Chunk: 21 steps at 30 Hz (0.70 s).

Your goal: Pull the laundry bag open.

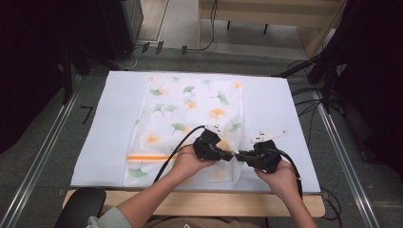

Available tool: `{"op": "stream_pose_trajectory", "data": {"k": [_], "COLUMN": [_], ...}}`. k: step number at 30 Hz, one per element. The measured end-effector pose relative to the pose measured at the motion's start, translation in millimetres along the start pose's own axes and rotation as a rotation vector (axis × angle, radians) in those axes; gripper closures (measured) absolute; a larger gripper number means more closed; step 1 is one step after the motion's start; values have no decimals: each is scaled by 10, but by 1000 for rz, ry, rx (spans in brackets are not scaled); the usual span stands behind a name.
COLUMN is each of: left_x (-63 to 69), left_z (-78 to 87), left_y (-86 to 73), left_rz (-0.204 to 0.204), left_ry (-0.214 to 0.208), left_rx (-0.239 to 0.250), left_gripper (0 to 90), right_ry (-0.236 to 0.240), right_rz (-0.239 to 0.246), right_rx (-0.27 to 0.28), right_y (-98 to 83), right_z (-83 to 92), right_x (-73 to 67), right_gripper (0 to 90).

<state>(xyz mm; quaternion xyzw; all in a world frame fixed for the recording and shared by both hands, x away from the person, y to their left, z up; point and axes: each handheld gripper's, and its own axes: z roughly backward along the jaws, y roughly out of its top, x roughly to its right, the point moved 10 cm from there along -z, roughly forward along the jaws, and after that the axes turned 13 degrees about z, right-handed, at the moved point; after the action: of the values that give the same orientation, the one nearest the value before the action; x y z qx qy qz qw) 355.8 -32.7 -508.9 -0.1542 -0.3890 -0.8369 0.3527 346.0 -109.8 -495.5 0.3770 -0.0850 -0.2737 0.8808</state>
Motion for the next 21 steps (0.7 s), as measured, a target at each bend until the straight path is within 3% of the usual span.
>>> {"op": "stream_pose_trajectory", "data": {"k": [13, 21], "left_x": [-9, -3], "left_z": [-40, -47], "left_y": [12, 7], "left_rz": [-33, -3], "left_ry": [25, 14], "left_rx": [-2, -12], "left_gripper": [894, 900], "right_ry": [2, 10], "right_rz": [5, 10], "right_rx": [-14, -17], "right_y": [-18, -25], "right_z": [-13, -21], "right_x": [-6, -16], "right_gripper": [854, 854]}}
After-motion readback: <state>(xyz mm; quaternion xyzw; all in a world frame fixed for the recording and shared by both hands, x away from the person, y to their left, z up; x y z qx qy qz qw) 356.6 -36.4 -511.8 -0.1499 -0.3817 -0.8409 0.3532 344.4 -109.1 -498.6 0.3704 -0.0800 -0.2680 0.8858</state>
